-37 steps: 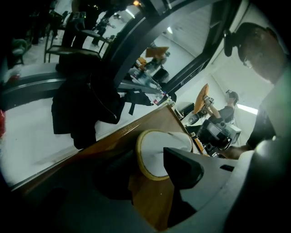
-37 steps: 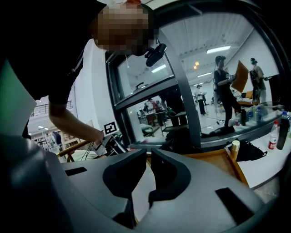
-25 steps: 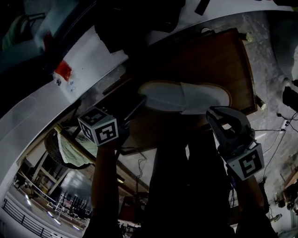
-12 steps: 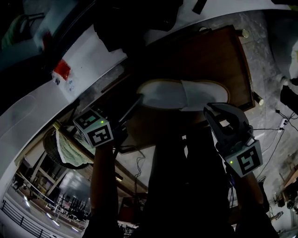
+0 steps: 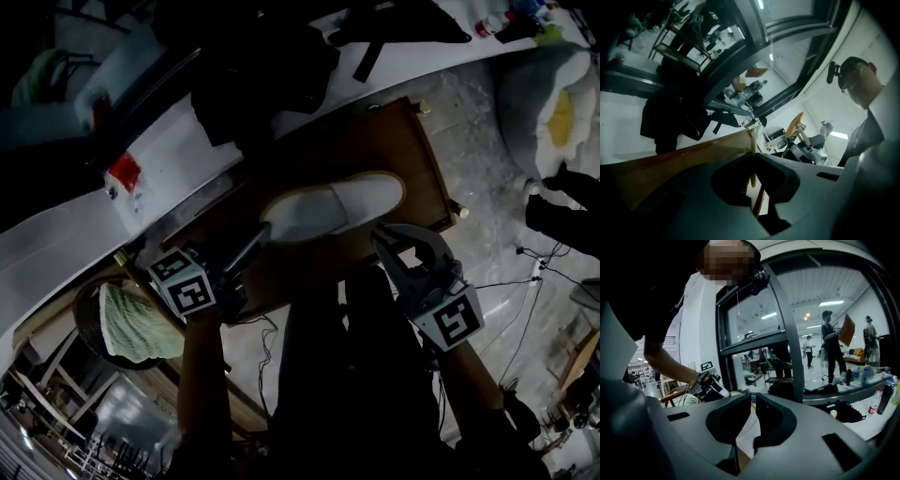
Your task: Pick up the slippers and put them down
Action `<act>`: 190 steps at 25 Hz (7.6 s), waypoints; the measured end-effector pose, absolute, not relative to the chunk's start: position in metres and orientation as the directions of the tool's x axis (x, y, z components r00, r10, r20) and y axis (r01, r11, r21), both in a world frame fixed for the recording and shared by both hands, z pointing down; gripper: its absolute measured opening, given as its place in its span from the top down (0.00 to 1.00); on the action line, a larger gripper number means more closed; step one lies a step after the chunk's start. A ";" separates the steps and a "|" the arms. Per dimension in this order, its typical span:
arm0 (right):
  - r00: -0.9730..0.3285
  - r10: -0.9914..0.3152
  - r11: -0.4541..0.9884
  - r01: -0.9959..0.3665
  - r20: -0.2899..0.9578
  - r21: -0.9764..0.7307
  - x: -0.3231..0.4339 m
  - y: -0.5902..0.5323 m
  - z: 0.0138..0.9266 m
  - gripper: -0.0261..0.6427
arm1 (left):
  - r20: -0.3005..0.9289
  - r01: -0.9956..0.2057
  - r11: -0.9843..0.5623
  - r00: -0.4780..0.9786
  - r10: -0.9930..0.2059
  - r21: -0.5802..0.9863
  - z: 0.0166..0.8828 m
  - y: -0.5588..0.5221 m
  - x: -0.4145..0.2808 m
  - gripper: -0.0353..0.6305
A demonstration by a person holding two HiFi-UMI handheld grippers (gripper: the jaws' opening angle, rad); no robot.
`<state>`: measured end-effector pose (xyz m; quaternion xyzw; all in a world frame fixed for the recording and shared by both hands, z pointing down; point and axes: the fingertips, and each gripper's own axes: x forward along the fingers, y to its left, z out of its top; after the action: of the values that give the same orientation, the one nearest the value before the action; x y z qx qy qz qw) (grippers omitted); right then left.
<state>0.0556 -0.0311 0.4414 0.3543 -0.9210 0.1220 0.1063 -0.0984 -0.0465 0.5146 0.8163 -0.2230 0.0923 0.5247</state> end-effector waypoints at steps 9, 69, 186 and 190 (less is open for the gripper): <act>-0.698 -0.686 0.702 -0.709 0.204 -0.067 0.074 -0.048 0.349 0.90 | 0.225 -0.460 -0.472 0.853 -0.472 0.752 0.419 -0.081 -0.091 0.90; -0.750 -0.639 0.727 -0.662 -0.170 0.184 0.045 -0.047 0.115 0.90 | -0.144 -0.699 -0.686 0.671 -0.727 0.205 0.126 -0.068 -0.125 0.90; -0.878 -0.475 0.879 -0.470 0.061 0.085 -0.002 0.012 0.185 0.90 | 0.158 -0.585 -0.785 0.811 -0.563 0.204 0.215 0.003 -0.049 0.93; -0.879 -0.472 0.880 -0.464 0.071 0.102 -0.006 0.010 0.188 0.90 | 0.147 -0.570 -0.795 0.822 -0.551 0.210 0.214 0.002 -0.051 0.93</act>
<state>-0.0058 0.0097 0.1875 0.2416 -0.9684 -0.0407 0.0468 -0.0507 0.0019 0.2142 0.9464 -0.2959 0.0391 0.1231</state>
